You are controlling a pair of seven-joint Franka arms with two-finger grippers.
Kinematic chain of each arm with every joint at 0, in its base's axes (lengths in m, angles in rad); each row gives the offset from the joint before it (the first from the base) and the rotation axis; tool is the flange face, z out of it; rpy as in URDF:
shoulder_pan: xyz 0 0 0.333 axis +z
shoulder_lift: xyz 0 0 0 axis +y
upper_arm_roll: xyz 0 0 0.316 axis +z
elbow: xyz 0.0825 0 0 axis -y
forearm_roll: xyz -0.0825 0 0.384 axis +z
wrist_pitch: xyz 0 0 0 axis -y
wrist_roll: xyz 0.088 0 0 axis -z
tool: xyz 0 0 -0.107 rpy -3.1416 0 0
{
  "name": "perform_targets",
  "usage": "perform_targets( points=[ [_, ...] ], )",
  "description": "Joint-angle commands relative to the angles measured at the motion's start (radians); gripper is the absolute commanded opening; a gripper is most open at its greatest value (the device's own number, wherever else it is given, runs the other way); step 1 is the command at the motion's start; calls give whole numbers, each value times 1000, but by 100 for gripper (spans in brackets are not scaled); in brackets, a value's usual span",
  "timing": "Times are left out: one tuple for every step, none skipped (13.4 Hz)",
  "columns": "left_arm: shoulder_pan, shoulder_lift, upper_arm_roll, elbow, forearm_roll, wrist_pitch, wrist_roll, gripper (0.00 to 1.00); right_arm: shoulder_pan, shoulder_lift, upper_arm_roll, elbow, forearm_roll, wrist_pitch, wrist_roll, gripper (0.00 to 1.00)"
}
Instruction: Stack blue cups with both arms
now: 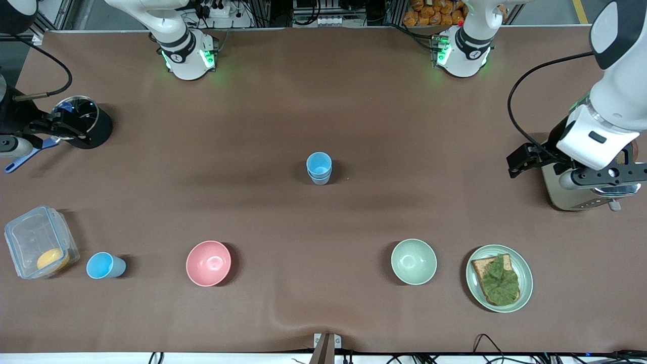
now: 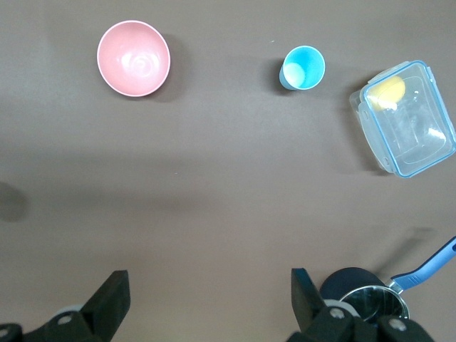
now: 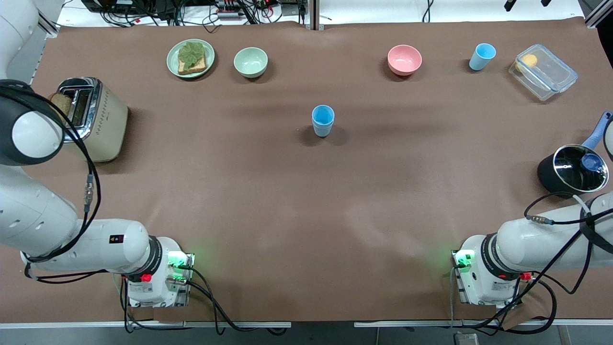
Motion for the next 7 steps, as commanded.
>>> perform_targets(
  points=[
    [2, -113, 23, -114, -25, -4, 88, 100, 36, 1, -3, 14, -7, -1, 0, 100],
    [0, -141, 31, -139, -25, -4, 90, 100, 36, 1, -5, 15, -7, -1, 0, 100],
    [0, -153, 34, -142, -25, -4, 88, 100, 29, 1, -6, 15, -6, -1, -1, 100],
    [2, -162, 40, -141, -29, -6, 91, 100, 26, 1, -8, 15, -6, 1, -3, 100],
    [2, -181, 42, -141, -31, -19, 93, 100, 27, 1, -9, 15, -6, 1, -3, 100],
    [2, -196, 43, -141, -40, -65, 107, 100, 27, 1, -9, 15, -6, 1, -3, 100],
    [3, -204, 51, -141, -70, -84, 110, 100, 27, 1, -9, 15, -4, 1, -1, 100]
  ],
)
